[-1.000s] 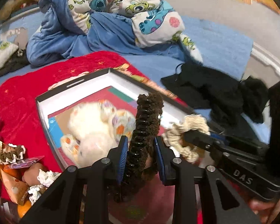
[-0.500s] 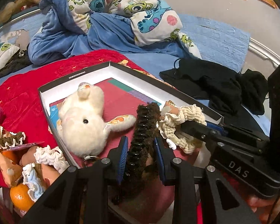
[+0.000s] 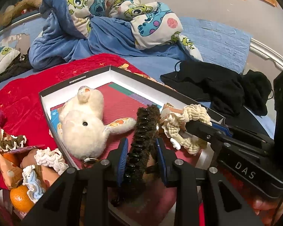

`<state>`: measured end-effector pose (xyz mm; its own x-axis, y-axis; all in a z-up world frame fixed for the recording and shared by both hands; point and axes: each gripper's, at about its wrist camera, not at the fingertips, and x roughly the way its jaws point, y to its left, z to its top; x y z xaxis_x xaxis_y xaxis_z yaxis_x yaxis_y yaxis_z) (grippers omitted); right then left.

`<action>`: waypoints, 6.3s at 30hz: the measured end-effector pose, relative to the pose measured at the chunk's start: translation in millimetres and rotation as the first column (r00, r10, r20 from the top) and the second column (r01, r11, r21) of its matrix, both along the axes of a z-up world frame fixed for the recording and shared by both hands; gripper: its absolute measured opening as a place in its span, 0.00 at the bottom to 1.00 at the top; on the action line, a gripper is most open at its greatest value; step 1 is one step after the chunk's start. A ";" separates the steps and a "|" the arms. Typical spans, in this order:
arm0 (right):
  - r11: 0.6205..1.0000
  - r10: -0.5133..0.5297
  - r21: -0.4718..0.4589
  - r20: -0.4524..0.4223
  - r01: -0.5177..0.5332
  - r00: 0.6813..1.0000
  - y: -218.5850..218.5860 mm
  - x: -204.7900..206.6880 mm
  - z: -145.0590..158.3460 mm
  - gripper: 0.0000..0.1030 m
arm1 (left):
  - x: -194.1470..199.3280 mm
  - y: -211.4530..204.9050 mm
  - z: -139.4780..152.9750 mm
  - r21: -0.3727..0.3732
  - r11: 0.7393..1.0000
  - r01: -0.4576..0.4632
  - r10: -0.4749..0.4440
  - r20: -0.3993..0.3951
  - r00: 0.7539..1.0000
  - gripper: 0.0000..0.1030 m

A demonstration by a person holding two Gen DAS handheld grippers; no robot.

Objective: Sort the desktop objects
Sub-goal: 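Release the hair clip into the box with the left tool while the right tool releases the rope ring, then move both tools back to the pile of toys, then grasp the beige plush dog with the left tool while the right tool grasps a Choco Magic snack packet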

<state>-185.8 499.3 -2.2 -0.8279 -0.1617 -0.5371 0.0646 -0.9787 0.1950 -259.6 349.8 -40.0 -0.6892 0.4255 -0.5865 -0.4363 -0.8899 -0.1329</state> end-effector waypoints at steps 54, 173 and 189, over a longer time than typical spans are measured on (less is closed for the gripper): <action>0.989 -0.123 -0.080 -0.006 0.122 0.992 7.6 75.3 42.0 1.00 | 71.4 -26.9 37.2 -0.005 0.996 -0.086 0.085 -0.118 0.989 1.00; 0.954 0.290 -0.116 0.147 -0.275 0.946 -235.5 82.3 1.6 0.43 | 124.9 -307.2 -17.4 0.016 0.877 -0.480 0.480 -0.057 0.875 0.24; 0.941 0.317 -0.161 0.115 -0.297 0.942 -232.0 88.8 12.6 0.44 | 164.5 -321.1 -11.5 0.069 0.854 -0.515 0.520 -0.080 0.851 0.20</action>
